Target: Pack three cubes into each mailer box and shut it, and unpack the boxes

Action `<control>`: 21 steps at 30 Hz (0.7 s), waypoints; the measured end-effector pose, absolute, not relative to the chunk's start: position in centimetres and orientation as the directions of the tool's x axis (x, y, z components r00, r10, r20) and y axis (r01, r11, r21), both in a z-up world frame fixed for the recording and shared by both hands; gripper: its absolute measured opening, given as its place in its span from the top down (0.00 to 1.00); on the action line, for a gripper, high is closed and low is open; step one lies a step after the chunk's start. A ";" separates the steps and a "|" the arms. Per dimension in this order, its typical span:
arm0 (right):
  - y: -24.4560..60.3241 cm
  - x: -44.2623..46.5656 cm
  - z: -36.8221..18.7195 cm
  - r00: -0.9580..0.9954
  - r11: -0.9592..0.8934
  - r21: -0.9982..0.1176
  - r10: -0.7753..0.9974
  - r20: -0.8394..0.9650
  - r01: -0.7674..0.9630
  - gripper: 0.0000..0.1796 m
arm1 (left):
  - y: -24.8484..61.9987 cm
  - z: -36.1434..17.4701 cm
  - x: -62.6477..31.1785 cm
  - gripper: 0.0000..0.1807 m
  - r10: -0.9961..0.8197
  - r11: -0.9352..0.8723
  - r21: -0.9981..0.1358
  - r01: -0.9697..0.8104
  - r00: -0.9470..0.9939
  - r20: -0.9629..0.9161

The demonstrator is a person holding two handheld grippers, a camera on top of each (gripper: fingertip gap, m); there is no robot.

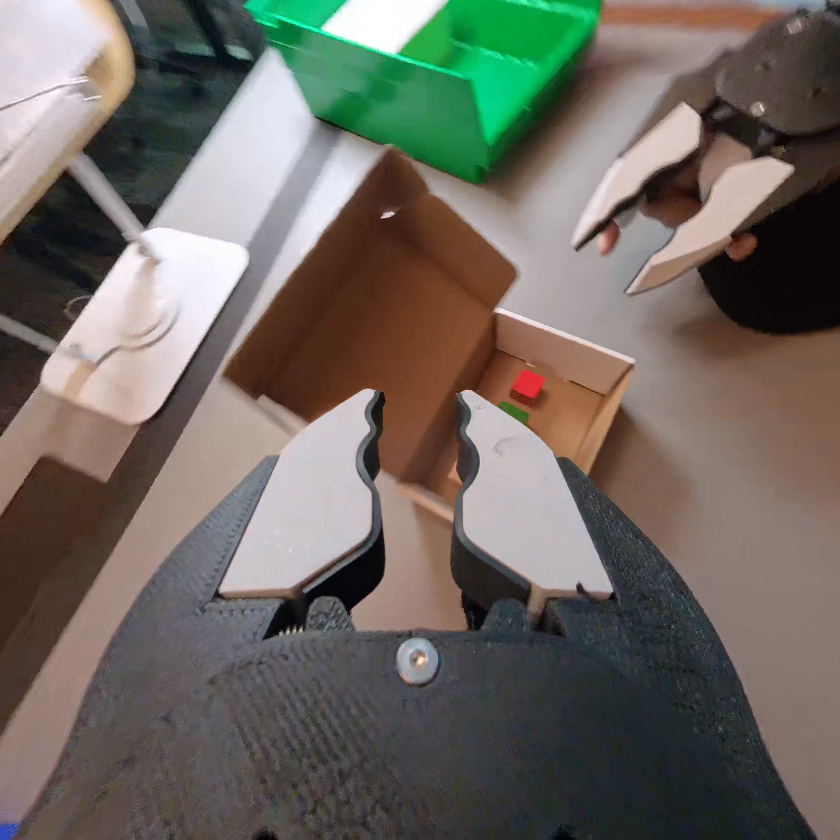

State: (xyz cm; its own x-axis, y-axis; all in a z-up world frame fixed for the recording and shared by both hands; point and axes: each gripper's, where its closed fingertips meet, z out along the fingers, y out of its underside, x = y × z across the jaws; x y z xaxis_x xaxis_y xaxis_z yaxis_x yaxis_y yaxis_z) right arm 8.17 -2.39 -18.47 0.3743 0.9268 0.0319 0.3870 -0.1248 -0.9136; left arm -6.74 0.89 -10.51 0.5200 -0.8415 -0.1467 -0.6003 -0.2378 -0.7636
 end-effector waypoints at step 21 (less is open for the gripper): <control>4.6 2.8 -15.4 0.574 -0.329 -0.876 0.815 -0.075 0.352 0.91 | 3.7 -14.8 -9.4 0.91 -0.673 -0.463 -0.868 -0.178 0.708 0.213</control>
State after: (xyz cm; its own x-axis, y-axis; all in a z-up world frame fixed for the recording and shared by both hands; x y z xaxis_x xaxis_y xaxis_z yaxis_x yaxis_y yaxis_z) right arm 2.83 4.59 -15.36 0.5744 0.8151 -0.0752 0.3522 -0.3290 -0.8762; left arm -9.42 3.71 -14.84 0.7084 -0.6729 0.2132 -0.1784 -0.4629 -0.8682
